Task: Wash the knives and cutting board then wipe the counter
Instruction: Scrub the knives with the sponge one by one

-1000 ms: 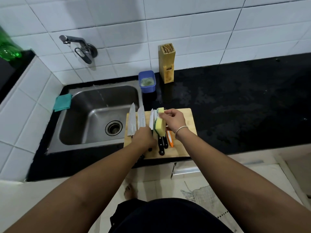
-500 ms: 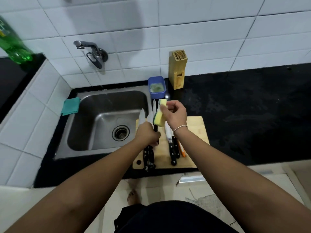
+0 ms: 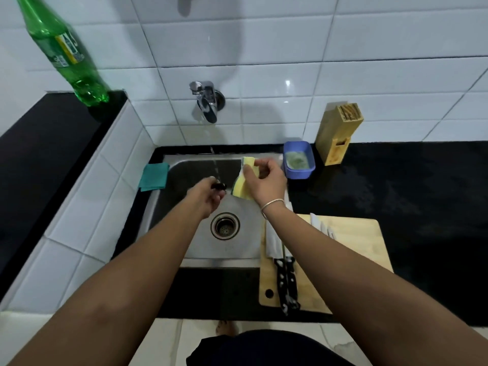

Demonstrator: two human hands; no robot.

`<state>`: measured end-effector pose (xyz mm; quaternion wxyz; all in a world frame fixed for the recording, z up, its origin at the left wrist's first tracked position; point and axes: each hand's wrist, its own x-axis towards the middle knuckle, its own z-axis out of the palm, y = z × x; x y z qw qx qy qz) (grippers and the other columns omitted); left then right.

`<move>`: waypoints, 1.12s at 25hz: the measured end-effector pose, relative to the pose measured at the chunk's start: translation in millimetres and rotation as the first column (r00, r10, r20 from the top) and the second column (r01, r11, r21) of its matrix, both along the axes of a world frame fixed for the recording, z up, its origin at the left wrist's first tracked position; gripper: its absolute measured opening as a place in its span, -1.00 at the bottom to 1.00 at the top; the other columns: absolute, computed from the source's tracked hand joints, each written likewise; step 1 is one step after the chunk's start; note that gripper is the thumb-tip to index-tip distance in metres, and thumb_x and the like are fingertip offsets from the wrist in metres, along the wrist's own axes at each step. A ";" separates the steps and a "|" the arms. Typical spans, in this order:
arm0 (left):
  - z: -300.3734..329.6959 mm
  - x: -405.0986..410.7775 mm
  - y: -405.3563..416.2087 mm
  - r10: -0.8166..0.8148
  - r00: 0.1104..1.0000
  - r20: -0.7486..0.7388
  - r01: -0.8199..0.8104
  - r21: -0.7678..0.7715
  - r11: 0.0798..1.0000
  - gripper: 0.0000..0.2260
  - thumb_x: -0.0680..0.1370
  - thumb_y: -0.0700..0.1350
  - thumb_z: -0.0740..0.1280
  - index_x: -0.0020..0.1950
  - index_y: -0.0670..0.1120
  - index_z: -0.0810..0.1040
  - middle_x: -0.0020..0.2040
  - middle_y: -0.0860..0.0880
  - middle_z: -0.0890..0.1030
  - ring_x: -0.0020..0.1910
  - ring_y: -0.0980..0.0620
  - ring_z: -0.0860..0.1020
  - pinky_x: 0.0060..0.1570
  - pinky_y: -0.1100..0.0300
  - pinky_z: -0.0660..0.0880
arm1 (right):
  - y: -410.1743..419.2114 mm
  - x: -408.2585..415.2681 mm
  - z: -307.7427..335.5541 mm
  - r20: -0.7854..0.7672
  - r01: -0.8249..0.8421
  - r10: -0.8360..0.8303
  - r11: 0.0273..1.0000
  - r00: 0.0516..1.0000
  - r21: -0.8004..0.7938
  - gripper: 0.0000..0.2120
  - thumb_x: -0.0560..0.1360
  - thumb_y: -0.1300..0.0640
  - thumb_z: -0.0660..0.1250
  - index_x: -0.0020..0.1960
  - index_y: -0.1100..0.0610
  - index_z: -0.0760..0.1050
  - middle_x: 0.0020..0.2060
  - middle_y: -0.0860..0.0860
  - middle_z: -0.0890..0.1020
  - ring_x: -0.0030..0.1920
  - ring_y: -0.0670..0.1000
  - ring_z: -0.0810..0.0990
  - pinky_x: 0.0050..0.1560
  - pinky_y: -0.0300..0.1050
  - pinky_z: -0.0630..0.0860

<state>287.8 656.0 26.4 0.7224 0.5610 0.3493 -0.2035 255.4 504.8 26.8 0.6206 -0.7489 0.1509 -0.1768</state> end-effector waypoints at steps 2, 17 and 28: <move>10.8 33.6 9.4 0.083 0.997 -0.002 -0.082 -0.180 0.980 -0.80 0.65 -0.06 0.24 -0.07 -0.16 0.49 -0.30 -0.09 0.58 -0.60 0.16 0.49 -0.61 0.43 0.37 | 8.8 15.2 -3.2 0.022 0.024 -0.024 0.999 0.999 -0.035 -0.83 0.39 0.02 0.51 -0.12 -0.05 0.52 -0.25 -0.13 0.56 -0.23 -0.16 0.52 -0.14 -0.27 0.48; 47.2 108.2 6.2 0.292 0.956 -0.031 -0.269 -0.489 0.830 -0.78 0.62 -0.14 0.31 -0.11 -0.29 0.51 -0.46 -0.17 0.58 -0.59 0.05 0.54 -0.57 0.34 0.49 | 16.5 43.4 -3.8 -0.007 0.038 -0.039 0.988 0.999 -0.148 -0.82 0.40 0.01 0.50 -0.09 -0.01 0.53 -0.23 -0.15 0.53 -0.23 -0.15 0.47 -0.17 -0.27 0.45; 5.8 7.4 6.3 -0.258 0.945 -0.201 0.195 -0.285 0.938 -0.80 0.57 -0.11 0.30 -0.08 -0.26 0.56 -0.40 -0.06 0.55 -0.58 0.15 0.48 -0.66 0.36 0.39 | -24.0 0.9 -12.3 -0.068 -0.009 0.001 0.993 0.998 -0.114 -0.82 0.42 0.04 0.51 -0.06 0.06 0.55 -0.20 -0.08 0.55 -0.20 -0.17 0.50 -0.18 -0.41 0.41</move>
